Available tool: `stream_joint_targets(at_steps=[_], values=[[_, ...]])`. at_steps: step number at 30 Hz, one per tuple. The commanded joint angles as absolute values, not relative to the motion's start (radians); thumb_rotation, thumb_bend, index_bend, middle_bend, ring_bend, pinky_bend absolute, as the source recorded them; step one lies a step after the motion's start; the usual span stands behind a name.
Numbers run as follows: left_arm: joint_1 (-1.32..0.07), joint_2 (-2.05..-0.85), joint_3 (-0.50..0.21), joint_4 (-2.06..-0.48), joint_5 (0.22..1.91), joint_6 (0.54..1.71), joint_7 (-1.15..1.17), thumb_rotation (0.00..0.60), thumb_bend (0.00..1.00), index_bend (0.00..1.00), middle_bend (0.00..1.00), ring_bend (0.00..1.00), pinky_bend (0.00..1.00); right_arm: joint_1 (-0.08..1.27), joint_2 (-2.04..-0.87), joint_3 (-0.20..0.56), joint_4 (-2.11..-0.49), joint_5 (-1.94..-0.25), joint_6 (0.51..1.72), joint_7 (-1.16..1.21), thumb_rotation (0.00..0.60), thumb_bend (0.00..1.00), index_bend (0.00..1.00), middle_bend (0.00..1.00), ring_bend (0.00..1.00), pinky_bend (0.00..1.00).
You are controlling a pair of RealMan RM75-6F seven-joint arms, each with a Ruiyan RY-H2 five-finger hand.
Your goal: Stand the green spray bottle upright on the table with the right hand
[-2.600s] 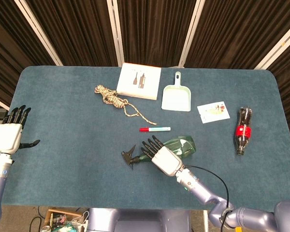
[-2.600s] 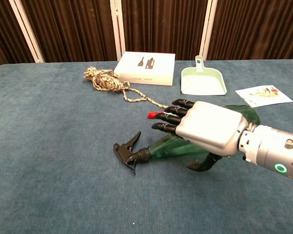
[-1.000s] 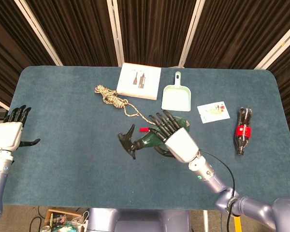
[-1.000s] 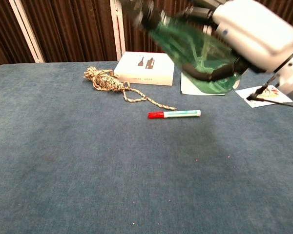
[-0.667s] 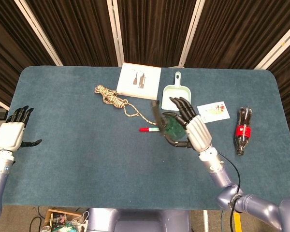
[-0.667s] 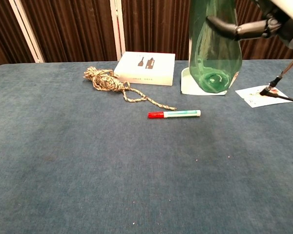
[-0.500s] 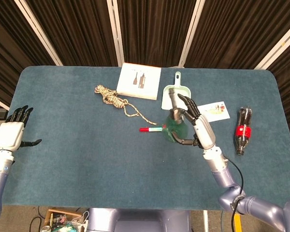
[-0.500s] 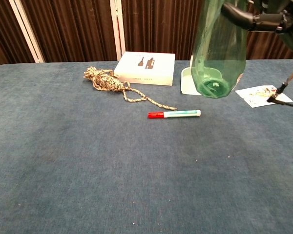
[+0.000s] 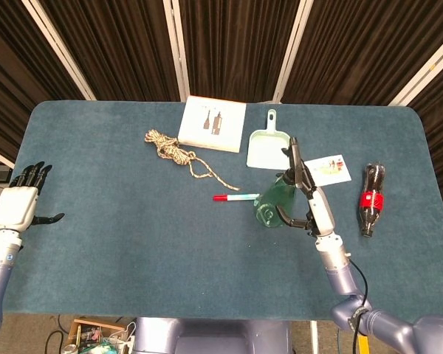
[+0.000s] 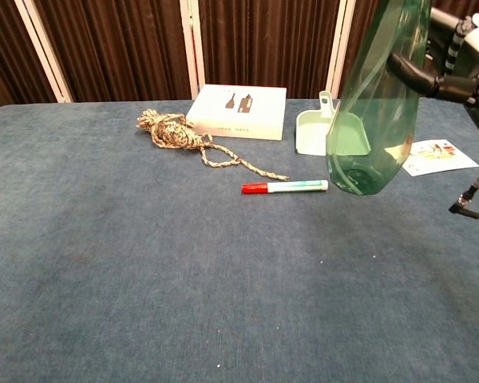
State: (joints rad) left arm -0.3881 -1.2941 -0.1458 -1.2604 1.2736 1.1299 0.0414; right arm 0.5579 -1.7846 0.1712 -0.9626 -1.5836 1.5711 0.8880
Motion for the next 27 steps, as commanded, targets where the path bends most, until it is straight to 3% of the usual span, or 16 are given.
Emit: stream_joint_targets(at_steps=[1,14,27], values=[[-0.387,-1.292,-0.145,-1.262,1.276,1.133,0.038,0.6,0.06,0.0,0.0,0.0,0.17,0.544,-1.851,0.155,-0.857,-1.598,1.612,0.901,0.6,0.61,0.79,0.0,0.0,0.0],[-0.384,-1.29,-0.143,-1.26,1.282,1.144,0.03,0.6,0.06,0.0,0.0,0.0,0.17,0.505,-1.983,0.112,-0.624,-1.595,1.61,0.989,0.6,0.61,0.79,0.0,0.0,0.0],[-0.388,-1.295,-0.141,-1.255,1.275,1.135,0.038,0.6,0.06,0.0,0.0,0.0,0.17,0.479,-2.028,0.132,-0.528,-1.545,1.571,1.111,0.6,0.61,0.78,0.0,0.0,0.0]])
